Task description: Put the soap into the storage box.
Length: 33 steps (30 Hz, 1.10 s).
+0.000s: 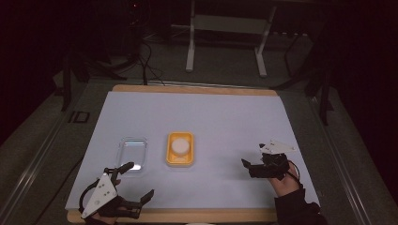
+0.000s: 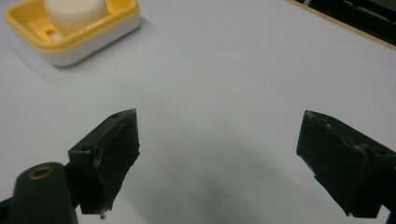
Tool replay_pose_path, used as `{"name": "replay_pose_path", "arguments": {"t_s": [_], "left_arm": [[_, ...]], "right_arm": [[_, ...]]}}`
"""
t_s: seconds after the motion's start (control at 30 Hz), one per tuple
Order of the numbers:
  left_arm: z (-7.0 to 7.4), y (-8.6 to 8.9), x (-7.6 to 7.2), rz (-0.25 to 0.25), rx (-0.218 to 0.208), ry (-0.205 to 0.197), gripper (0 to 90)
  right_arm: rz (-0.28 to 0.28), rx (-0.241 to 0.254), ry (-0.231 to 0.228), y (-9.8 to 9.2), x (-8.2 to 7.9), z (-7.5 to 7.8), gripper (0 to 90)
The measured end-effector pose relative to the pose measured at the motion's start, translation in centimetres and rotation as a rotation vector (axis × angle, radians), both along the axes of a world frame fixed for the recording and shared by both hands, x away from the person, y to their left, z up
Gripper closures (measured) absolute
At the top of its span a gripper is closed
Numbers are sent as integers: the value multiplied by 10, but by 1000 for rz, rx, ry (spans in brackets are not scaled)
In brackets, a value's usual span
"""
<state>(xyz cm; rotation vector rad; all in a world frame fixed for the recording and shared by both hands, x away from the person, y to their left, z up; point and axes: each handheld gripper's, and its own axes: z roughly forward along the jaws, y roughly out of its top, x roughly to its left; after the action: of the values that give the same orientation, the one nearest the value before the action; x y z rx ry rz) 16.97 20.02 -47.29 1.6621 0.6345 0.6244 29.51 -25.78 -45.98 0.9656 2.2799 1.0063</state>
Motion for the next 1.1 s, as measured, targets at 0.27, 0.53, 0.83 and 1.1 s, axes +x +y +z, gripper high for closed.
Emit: {"name": "replay_pose_path", "arguments": {"t_s": [0.27, 0.53, 0.83, 1.1], "left_arm": [[0, 0, 0, -1, -4, -2, 1], [0, -1, -1, -7, -1, -1, 1], [-1, -2, 0, -10, -1, 5, 1], [-1, -2, 0, -12, 2, 9, 1]], "right_arm": [[-2, -22, -24, -3, -12, -7, 131], [-12, -11, 2, -4, -15, -10, 135], [-25, -30, -13, -4, -13, -14, 127], [-30, -11, 17, -9, -8, -16, 127]]}}
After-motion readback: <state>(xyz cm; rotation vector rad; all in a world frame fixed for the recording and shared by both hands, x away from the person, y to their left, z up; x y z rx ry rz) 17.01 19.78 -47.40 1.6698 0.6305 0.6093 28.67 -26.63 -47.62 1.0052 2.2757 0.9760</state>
